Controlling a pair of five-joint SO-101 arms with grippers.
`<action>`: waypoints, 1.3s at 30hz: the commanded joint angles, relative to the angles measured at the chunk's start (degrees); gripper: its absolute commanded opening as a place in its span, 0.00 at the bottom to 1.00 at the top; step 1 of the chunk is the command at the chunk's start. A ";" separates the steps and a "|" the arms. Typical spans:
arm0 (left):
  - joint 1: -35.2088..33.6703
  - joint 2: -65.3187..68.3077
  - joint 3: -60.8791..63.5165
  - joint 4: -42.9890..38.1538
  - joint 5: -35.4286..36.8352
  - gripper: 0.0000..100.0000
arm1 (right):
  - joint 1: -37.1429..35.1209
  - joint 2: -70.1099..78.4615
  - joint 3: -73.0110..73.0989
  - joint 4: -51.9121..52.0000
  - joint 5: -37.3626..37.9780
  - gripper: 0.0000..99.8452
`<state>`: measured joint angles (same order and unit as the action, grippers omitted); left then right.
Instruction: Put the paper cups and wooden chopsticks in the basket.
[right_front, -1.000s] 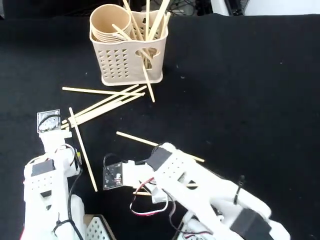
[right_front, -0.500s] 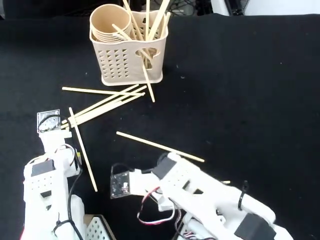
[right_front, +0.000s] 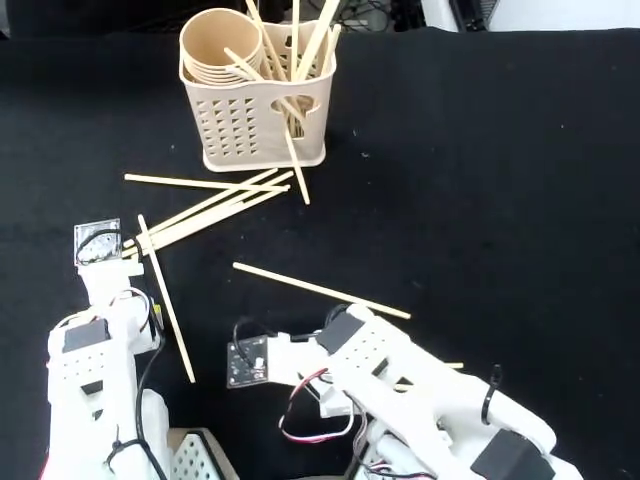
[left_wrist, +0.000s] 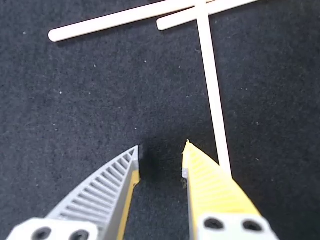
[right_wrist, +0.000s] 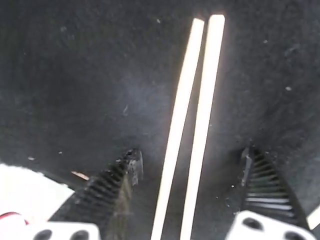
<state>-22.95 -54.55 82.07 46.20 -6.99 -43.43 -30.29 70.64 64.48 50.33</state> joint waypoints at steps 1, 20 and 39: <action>0.48 -1.05 -0.22 -0.97 -0.35 0.16 | 3.96 -0.48 -1.63 -1.32 2.55 0.33; 0.48 -1.05 -0.22 -0.97 -0.35 0.16 | 11.43 -0.57 -9.10 11.16 8.26 0.32; 0.48 -1.05 -0.22 -0.97 -0.35 0.16 | 7.38 -0.13 0.13 -0.70 6.07 0.35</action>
<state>-22.95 -54.55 82.07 46.20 -6.99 -35.78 -30.37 70.46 66.51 56.84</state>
